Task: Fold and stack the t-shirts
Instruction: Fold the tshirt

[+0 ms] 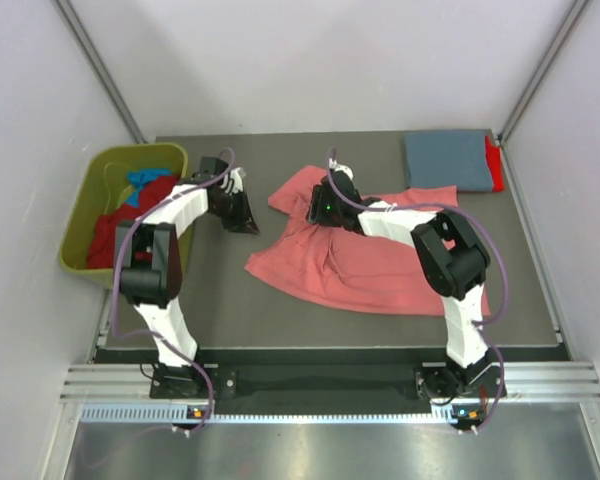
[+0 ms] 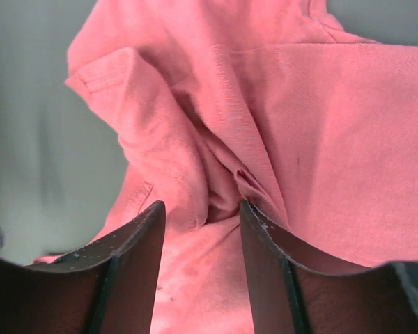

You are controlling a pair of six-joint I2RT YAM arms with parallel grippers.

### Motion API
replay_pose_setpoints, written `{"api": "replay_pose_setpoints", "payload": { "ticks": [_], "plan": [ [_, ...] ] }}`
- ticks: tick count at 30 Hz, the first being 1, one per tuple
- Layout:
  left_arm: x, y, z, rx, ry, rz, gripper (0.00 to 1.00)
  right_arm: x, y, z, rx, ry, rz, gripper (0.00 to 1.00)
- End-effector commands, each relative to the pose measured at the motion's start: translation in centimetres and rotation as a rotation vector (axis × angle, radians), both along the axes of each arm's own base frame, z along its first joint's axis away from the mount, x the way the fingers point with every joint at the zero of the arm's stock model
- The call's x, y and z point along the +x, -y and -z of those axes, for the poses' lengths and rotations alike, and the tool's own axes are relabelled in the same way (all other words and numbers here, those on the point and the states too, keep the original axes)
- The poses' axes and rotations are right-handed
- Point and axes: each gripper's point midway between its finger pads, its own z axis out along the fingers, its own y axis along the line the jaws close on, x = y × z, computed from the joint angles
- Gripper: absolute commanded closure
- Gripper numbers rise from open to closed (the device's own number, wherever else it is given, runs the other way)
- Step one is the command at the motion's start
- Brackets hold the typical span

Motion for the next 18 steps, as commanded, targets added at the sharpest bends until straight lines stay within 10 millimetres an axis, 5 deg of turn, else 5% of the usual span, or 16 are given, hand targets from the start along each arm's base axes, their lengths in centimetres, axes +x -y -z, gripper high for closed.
{"api": "replay_pose_setpoints", "payload": {
  "ticks": [1, 3, 8, 18],
  "plan": [
    [-3.3, -0.2, -1.5, 0.098, 0.014, 0.027, 0.90, 1.3, -1.0, -5.5, 0.083, 0.094, -0.027, 0.52],
    [-5.1, -0.7, -0.7, 0.135, -0.014, 0.021, 0.85, 1.3, -1.0, -5.7, 0.090, 0.098, -0.028, 0.52],
    [-5.8, -1.7, -0.4, 0.184, 0.013, 0.013, 0.71, 1.0, -1.2, -6.1, 0.105, 0.099, -0.040, 0.51],
    [-6.9, -1.8, 1.5, 0.197, -0.026, 0.071, 0.60, 1.1, -1.4, -7.4, 0.125, 0.117, -0.048, 0.50]
  ]
}}
